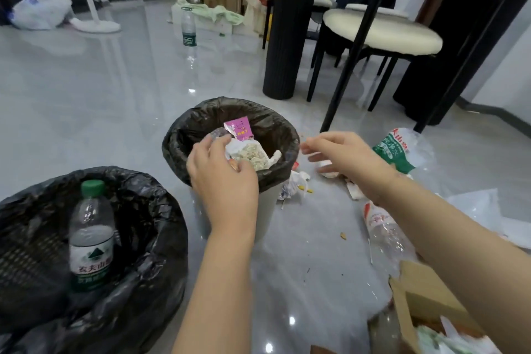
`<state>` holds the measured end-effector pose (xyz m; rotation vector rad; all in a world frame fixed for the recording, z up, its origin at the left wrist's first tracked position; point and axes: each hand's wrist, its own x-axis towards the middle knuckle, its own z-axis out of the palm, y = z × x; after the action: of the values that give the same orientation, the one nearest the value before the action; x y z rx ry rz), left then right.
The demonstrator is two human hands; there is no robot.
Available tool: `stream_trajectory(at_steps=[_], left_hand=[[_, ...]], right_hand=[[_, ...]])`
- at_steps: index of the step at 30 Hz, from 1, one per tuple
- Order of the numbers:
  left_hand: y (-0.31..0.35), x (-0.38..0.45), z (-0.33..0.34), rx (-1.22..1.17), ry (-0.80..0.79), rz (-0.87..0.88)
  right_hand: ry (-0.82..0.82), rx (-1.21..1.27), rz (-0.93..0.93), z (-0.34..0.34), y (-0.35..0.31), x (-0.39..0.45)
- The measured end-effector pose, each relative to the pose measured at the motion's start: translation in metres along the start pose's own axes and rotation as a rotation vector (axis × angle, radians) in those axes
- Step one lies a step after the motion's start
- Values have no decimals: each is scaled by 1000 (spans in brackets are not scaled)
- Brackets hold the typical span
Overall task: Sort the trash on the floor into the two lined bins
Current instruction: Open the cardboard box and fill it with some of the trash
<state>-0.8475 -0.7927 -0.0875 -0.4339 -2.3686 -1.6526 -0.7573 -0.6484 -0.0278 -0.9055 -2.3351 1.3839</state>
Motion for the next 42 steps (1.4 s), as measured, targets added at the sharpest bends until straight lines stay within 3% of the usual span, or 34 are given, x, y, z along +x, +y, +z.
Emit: stream_trajectory(at_steps=[2, 5, 11, 15, 18, 23, 26, 29, 35, 38, 42], left_hand=[[18, -15, 11, -80, -102, 75], [32, -42, 35, -140, -384, 139], [29, -97, 99, -48, -923, 104], [9, -95, 110, -21, -1001, 36], [-1, -88, 113, -34, -994, 15], [-5, -81, 118, -84, -985, 28], [-10, -77, 117, -79, -989, 22], [-15, -73, 114, -32, -964, 54], [-2, -78, 103, 73, -899, 305], [15, -93, 93, 194, -956, 470], [33, -99, 77, 281, -750, 621]], right_hand=[[116, 62, 59, -28, 28, -16], [131, 76, 216, -63, 74, -31], [131, -348, 470, -100, 170, -40], [44, -439, 721, -90, 205, -24], [-66, -579, 767, -77, 230, -6], [-33, -582, 884, -52, 241, -5], [16, -603, 752, -52, 245, -8], [33, -726, 496, -71, 226, -15], [2, -1034, 99, -113, 144, -39], [-31, -962, -66, -121, 106, -61], [-102, -784, -211, -129, 58, -95]])
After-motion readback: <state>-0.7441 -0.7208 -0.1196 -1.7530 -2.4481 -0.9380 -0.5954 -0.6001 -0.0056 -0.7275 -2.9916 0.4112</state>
